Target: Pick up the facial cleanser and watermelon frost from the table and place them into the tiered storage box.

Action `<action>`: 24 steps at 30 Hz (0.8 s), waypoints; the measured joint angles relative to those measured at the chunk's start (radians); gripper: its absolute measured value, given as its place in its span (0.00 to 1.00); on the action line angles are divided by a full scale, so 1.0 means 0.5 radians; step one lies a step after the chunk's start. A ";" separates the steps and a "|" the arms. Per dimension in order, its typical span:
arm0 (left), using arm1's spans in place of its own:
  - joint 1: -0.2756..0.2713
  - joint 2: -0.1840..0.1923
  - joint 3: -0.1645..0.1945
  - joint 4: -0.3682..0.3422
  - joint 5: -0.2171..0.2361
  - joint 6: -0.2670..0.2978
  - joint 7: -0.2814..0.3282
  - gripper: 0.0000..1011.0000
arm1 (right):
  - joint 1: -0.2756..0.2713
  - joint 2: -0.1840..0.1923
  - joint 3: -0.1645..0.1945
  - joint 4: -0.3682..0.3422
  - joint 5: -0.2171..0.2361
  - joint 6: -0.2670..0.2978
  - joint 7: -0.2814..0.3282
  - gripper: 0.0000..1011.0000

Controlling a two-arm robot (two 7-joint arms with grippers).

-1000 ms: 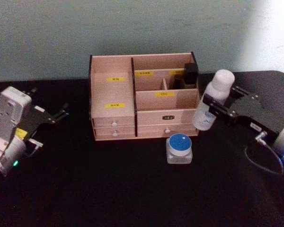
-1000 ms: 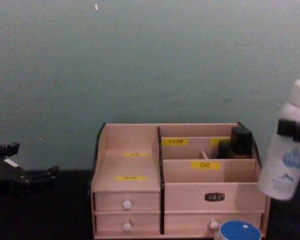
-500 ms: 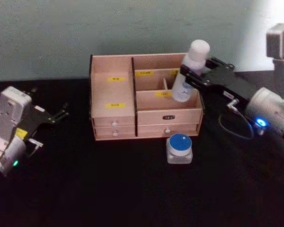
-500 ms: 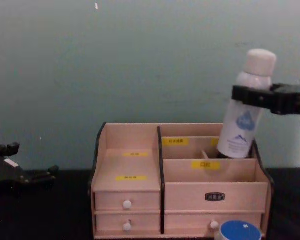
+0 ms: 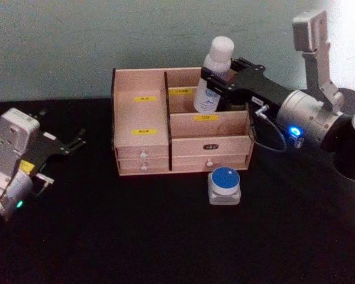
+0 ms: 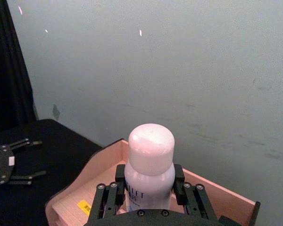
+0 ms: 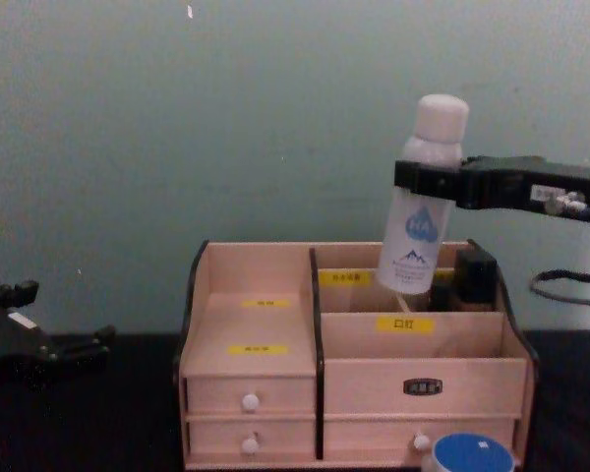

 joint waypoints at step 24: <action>0.000 0.000 0.000 0.000 0.000 0.000 0.000 0.99 | 0.211 -0.160 -0.083 0.350 -0.122 0.001 0.008 0.58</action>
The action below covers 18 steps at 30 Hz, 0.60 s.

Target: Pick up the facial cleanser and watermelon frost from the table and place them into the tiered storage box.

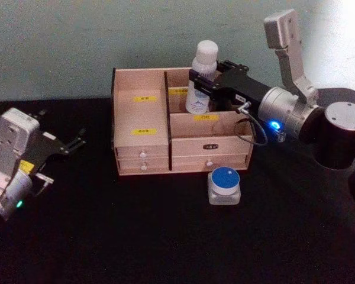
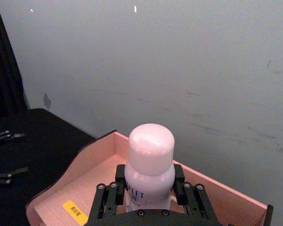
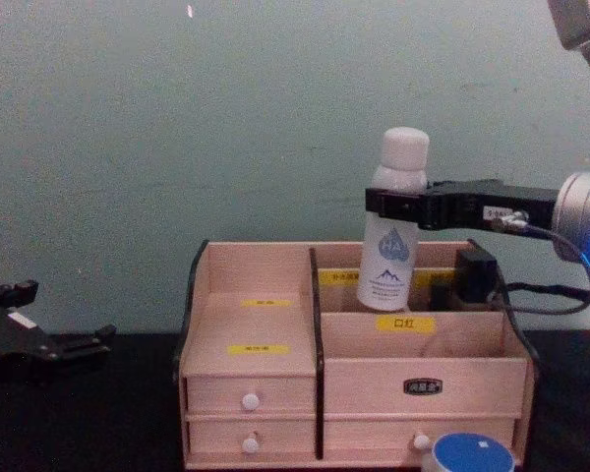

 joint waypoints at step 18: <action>0.000 0.000 0.000 0.000 0.000 0.000 0.000 0.99 | 0.075 -0.072 -0.019 0.155 -0.083 -0.054 0.020 0.58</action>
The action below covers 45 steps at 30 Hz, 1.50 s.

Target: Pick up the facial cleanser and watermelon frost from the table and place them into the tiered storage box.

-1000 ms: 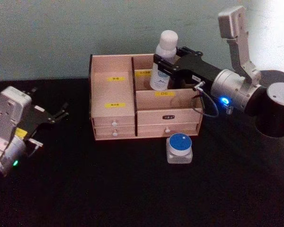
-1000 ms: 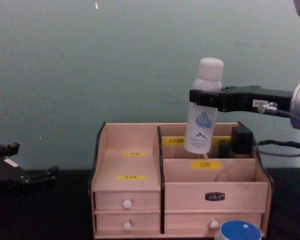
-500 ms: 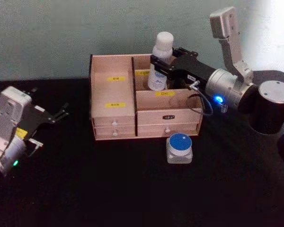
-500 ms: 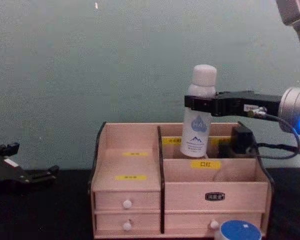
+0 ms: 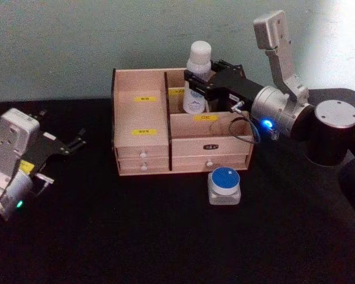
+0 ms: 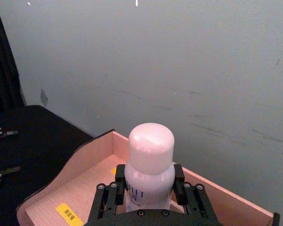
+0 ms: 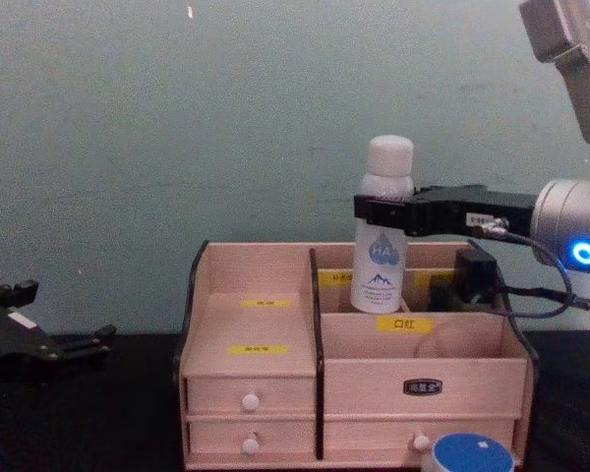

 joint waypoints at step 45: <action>0.000 0.000 0.000 0.000 0.000 0.000 0.000 0.99 | 0.092 -0.105 0.028 0.229 -0.054 -0.093 0.040 0.58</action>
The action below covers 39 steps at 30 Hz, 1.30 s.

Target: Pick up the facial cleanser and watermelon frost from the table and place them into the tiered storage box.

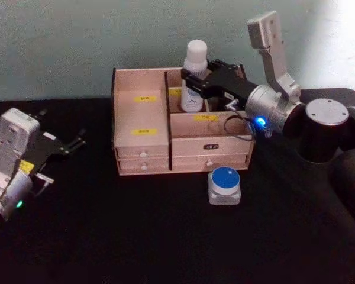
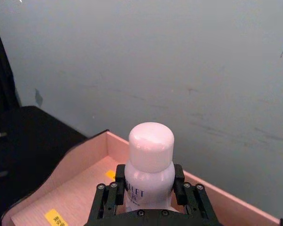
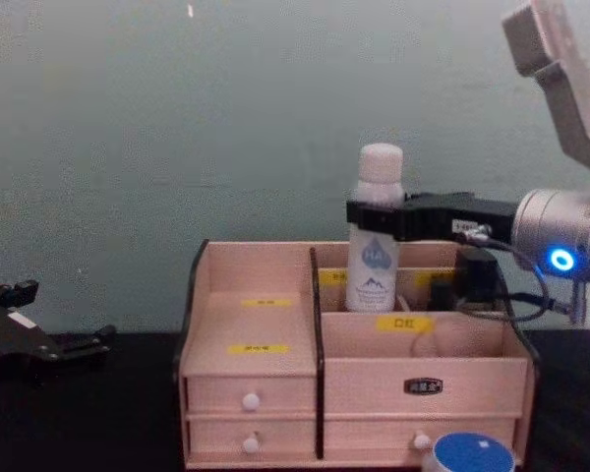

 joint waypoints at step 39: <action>0.000 0.000 0.000 0.000 0.000 0.000 0.000 0.99 | -0.030 -0.036 -0.004 0.109 -0.058 0.002 -0.001 0.66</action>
